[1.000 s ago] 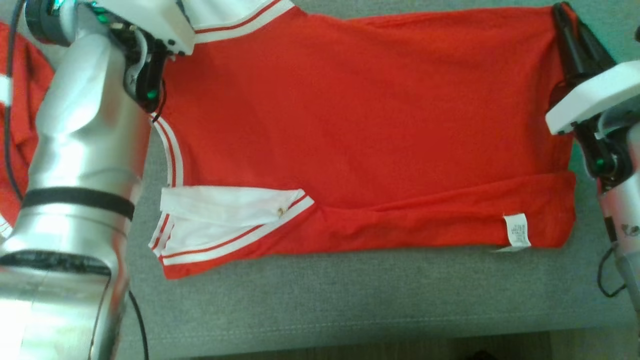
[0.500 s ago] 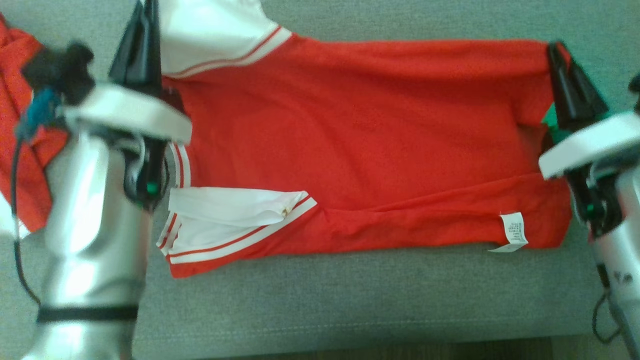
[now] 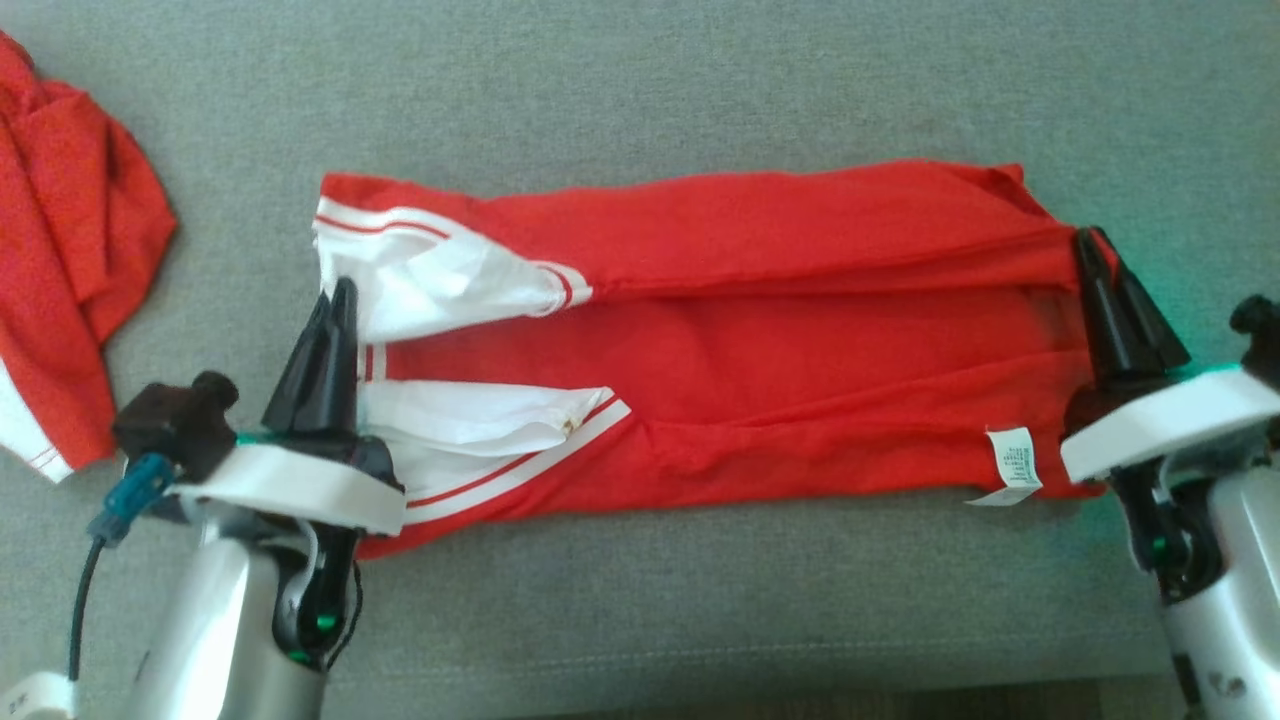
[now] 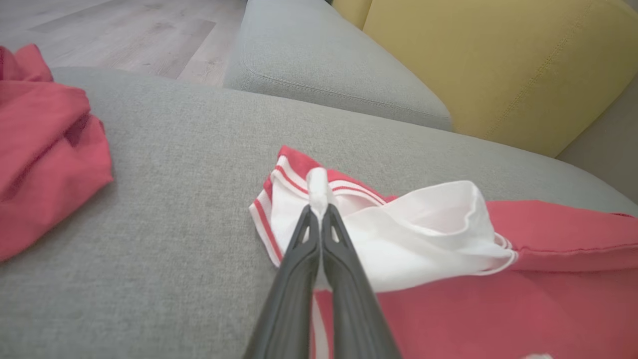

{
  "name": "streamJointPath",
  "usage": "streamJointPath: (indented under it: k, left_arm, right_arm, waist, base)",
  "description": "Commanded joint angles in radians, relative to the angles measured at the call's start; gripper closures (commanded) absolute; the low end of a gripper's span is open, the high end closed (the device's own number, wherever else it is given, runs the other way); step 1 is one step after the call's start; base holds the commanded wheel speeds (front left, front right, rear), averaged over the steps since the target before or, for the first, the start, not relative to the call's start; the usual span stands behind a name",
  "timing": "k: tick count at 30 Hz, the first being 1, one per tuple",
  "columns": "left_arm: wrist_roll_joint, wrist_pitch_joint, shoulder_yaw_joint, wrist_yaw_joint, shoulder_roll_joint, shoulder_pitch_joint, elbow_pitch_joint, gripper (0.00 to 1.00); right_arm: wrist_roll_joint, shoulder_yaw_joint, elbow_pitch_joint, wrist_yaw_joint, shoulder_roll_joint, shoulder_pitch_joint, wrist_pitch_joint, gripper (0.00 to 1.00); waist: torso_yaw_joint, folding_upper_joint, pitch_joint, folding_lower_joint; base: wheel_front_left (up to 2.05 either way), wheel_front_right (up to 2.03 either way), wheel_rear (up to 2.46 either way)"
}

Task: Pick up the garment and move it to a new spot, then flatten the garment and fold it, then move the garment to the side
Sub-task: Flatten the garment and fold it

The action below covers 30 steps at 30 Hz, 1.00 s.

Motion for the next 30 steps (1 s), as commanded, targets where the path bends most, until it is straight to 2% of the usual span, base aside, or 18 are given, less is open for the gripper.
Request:
streamJointPath:
  k: [1,9,10,11,12,13,14,15,16,22,28,30]
  left_arm:
    - [-0.01,0.011,0.036,0.011,0.018,0.007,-0.05,1.0]
    - [-0.039,0.077,0.037,0.039,0.014,0.102,-0.076,1.0]
    - [-0.043,0.084,0.037,0.041,0.013,0.111,-0.075,1.0]
    - [-0.047,0.089,0.037,0.044,0.012,0.119,-0.074,1.0]
    - [-0.049,0.096,0.034,0.048,0.01,0.127,-0.073,1.0]
    - [-0.051,0.102,0.032,0.051,0.007,0.134,-0.072,1.0]
    - [-0.051,0.103,0.03,0.055,0.005,0.139,-0.072,0.75]
    - [-0.054,0.106,0.031,0.06,0.002,0.145,-0.069,0.41]
    - [-0.053,0.103,0.033,0.068,0.001,0.15,-0.068,0.0]
    - [0.001,0.037,0.037,0.117,0.007,0.165,-0.097,0.0]
    - [0.097,-0.024,0.035,0.184,0.021,0.167,-0.188,0.0]
    - [0.111,-0.027,0.034,0.193,0.026,0.171,-0.209,0.0]
  right_arm:
    - [-0.012,-0.006,-0.048,-0.001,0.001,0.033,0.002,1.0]
    - [-0.062,-0.041,-0.117,-0.001,0.048,0.139,0.027,1.0]
    - [-0.069,-0.045,-0.125,-0.001,0.057,0.152,0.031,0.97]
    - [-0.077,-0.049,-0.134,-0.001,0.064,0.165,0.035,0.89]
    - [-0.085,-0.054,-0.139,-0.001,0.071,0.179,0.045,0.75]
    - [-0.094,-0.057,-0.145,-0.001,0.076,0.191,0.053,0.55]
    - [-0.102,-0.063,-0.152,-0.001,0.083,0.201,0.054,0.11]
    - [-0.11,-0.07,-0.158,-0.001,0.09,0.21,0.057,0.0]
    - [-0.117,-0.074,-0.162,-0.001,0.096,0.219,0.06,0.0]
    - [-0.188,-0.101,-0.211,-0.001,0.112,0.234,0.03,0.0]
    - [-0.272,-0.118,-0.311,-0.001,0.13,0.218,0.017,0.0]
    - [-0.288,-0.117,-0.334,-0.001,0.133,0.216,0.025,0.0]
  waist:
    - [-0.001,0.0,-0.002,0.0]
    - [-0.005,0.0,-0.023,0.0]
    - [-0.007,0.0,-0.028,0.0]
    - [-0.008,0.0,-0.031,0.0]
    - [-0.008,0.0,-0.035,0.0]
    - [-0.009,0.0,-0.038,0.0]
    - [-0.009,0.0,-0.041,0.0]
    - [-0.01,0.0,-0.044,0.0]
    - [-0.011,0.0,-0.048,0.0]
    - [-0.018,0.0,-0.074,0.0]
    - [-0.028,0.0,-0.122,0.0]
    - [-0.03,0.0,-0.138,0.0]
  base:
    - [0.0,0.0,0.0]
    - [0.0,0.0,0.0]
    - [0.0,0.0,0.0]
    - [0.0,0.0,0.0]
    - [0.0,0.0,0.0]
    - [0.0,0.0,0.0]
    - [0.0,0.0,0.0]
    - [0.0,0.0,0.0]
    - [0.0,0.0,0.0]
    - [0.0,0.0,0.0]
    - [0.0,0.0,0.0]
    - [0.0,0.0,0.0]
